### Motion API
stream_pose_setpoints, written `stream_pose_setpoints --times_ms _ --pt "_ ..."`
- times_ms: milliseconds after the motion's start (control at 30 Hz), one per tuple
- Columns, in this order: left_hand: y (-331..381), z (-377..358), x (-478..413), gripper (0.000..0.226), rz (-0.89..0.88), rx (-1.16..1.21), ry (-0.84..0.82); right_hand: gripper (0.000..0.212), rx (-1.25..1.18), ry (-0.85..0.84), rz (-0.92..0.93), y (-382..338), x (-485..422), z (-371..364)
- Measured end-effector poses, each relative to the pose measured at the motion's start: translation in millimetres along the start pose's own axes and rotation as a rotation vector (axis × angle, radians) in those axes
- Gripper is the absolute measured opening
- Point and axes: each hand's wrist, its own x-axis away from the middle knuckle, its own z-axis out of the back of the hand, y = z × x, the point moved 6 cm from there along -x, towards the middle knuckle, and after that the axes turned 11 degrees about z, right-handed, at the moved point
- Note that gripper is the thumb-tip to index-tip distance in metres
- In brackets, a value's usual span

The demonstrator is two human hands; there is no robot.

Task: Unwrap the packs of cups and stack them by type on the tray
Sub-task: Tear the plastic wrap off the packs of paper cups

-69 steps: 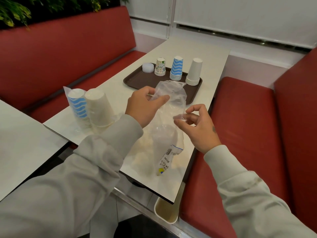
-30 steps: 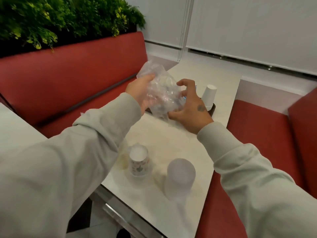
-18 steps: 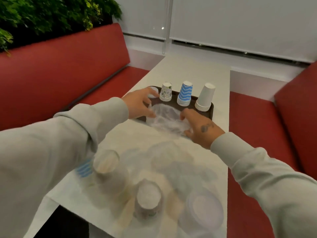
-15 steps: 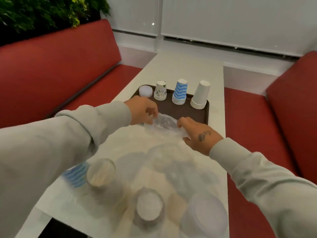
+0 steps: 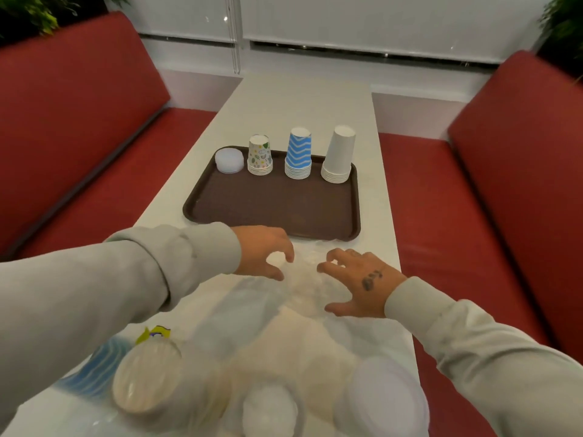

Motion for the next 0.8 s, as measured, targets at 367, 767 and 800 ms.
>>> stream_pose_setpoints --times_ms 367,767,800 --pt "25 -29 -10 0.044 -0.005 -0.231 -0.156 0.053 -0.217 -0.114 -0.029 2 -1 -24" --pt "41 30 19 0.064 0.089 -0.025 0.146 0.057 -0.294 0.114 -0.052 -3 19 23" --pt "43 36 25 0.063 0.097 0.015 0.164 0.056 -0.296 0.136 -0.046 -4 24 28"
